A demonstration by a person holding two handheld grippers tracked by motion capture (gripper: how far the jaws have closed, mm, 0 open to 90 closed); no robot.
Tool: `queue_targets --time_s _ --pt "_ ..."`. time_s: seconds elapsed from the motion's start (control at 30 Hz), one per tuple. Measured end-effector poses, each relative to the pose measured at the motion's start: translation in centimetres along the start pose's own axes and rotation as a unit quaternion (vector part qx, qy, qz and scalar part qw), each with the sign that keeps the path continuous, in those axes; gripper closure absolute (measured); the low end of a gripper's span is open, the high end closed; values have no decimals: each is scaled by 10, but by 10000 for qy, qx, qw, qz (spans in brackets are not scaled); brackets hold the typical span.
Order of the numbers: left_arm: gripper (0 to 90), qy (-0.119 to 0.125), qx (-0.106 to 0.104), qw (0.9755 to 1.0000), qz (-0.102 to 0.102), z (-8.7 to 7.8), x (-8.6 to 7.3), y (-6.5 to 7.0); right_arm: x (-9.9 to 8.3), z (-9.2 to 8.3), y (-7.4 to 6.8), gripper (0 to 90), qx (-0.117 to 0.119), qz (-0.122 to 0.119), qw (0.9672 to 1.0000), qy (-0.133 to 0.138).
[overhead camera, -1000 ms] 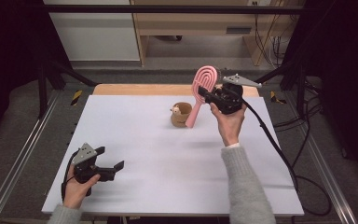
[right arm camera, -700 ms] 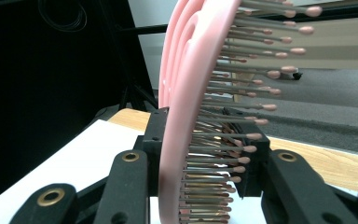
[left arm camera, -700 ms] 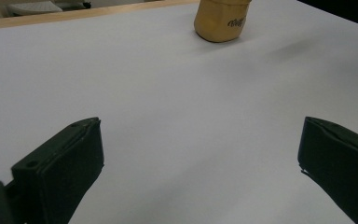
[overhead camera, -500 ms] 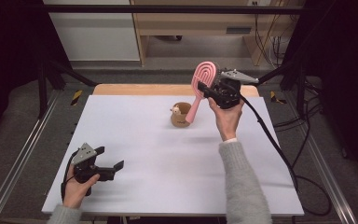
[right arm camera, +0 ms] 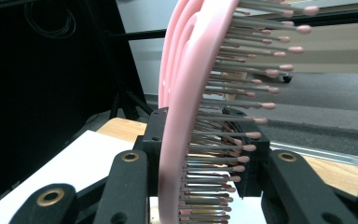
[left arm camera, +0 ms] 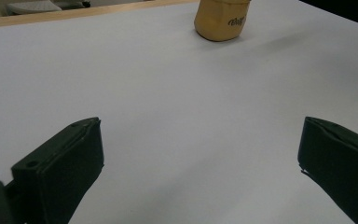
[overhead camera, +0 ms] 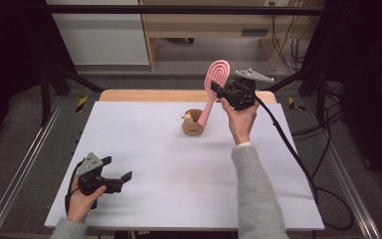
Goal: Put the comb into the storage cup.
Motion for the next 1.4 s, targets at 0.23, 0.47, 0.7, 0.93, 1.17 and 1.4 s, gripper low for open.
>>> queue_targets --time_s 0.23,0.47,0.7,0.93,1.17,1.4 --pt "1 -13 -2 10000 10 0 0 0 3 9 3 634 -104 17 9999 22" --pt "1 -18 -8 10000 2 1 0 0 4 17 5 634 -151 76 9998 42" --pt "1 -14 -20 10000 0 2 0 0 4 24 6 634 -195 91 9998 21" --pt "1 -35 -18 10000 12 1 -1 0 4 33 5 634 -237 47 9997 -9" --pt "1 -38 -19 10000 17 2 -1 0 3 42 7 634 -289 70 9996 -35" --pt "1 -45 -15 10000 1 2 -2 -1 2 51 9 633 -327 79 9994 -49"
Point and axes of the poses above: each handheld gripper's, and its own axes: z roughly forward along the jaws, x roughly out of its top, y roughly to its right, the point moved 2 cm from there along z, roughly forward along the jaws, and after that the axes turned 1 degree about -z, right-handed, at the moved point
